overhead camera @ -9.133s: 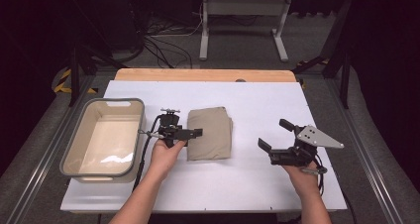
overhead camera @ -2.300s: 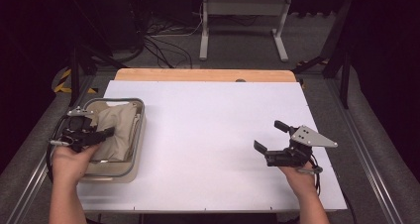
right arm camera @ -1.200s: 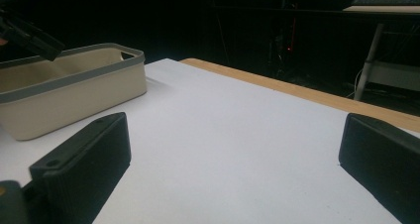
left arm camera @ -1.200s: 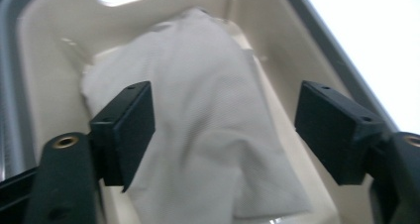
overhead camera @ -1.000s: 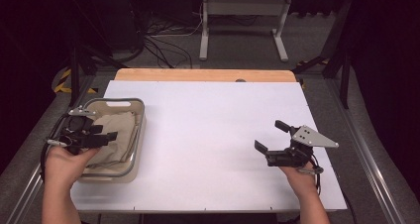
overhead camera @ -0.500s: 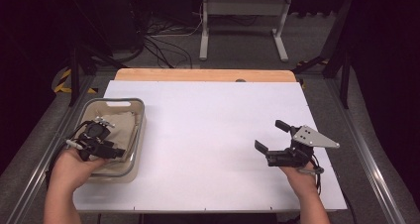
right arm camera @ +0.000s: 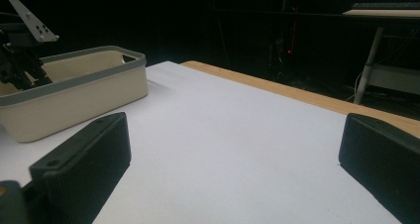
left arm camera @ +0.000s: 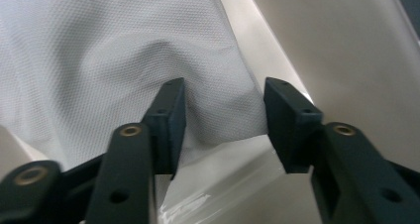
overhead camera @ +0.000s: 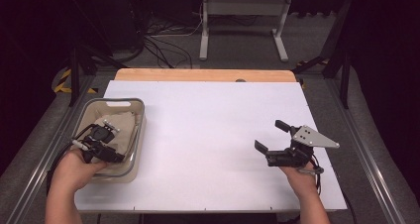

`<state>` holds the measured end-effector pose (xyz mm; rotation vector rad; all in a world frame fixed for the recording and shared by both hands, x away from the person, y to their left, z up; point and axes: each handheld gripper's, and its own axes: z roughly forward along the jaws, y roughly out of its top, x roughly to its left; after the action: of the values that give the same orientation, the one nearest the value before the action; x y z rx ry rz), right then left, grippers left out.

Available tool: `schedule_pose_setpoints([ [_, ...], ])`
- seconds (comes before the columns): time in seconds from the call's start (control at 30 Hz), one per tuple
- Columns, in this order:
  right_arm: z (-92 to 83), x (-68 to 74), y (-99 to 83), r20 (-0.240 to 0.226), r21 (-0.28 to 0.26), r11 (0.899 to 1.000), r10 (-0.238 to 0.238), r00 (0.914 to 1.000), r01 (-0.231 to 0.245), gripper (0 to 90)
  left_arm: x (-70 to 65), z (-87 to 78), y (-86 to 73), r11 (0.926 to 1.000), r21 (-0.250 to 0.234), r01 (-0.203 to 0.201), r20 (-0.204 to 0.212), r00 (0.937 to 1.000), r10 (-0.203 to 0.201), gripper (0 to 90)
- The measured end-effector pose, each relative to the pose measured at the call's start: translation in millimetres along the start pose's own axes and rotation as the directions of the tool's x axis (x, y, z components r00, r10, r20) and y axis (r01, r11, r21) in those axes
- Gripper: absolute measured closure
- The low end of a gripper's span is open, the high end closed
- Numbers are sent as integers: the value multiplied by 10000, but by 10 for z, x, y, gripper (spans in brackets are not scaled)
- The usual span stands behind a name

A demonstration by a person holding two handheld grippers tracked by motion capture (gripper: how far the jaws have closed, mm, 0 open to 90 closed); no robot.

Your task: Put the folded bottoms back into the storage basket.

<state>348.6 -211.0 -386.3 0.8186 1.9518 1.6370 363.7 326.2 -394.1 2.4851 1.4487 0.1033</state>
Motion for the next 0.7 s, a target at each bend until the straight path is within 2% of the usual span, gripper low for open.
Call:
schedule_pose_setpoints([
  [0.13, 2, -2, -1, 3, -3, 10000, -2, 10000, 2, 4, -7, 23, 6, 9998, 186, -55, 23, 10000, 55, 624],
  [0.2, 1, -1, 0, 5, -2, 10000, -7, 10000, 7, 4, -3, 30, 3, 9995, 302, 15, 105, 9999, -18, 678],
  [0.23, 1, -1, 0, 1, -13, 10000, -3, 10000, 3, 4, 3, 21, 1, 9995, 239, 211, 144, 9997, -215, 726],
  [0.3, 1, -1, 0, 8, 0, 10000, -5, 10000, 5, 4, 8, 12, 0, 9995, 208, 236, 154, 9996, -239, 780],
  [0.33, 1, -1, 0, 8, 0, 10000, -5, 10000, 5, 4, 3, 8, -1, 9997, 181, 158, 65, 9999, -159, 780],
  [0.37, -1, 0, 1, 5, -8, 10000, -1, 10000, 1, 3, -3, 3, 1, 9999, 130, -9, -64, 10000, 10, 817],
  [0.47, -4, -2, 4, 17, -20, 10000, -8, 10000, 8, 3, -34, -22, 17, 9998, 49, -211, -412, 9989, 213, 832],
  [0.6, -9, -3, 6, 39, -35, 10000, 7, 10000, -6, 4, -84, -64, 34, 9986, -136, -512, -453, 9977, 505, 837],
  [0.7, -9, -4, 6, 35, -48, 10000, 30, 10000, -30, 4, -120, -76, 48, 9984, -151, -552, -331, 9980, 546, 835],
])
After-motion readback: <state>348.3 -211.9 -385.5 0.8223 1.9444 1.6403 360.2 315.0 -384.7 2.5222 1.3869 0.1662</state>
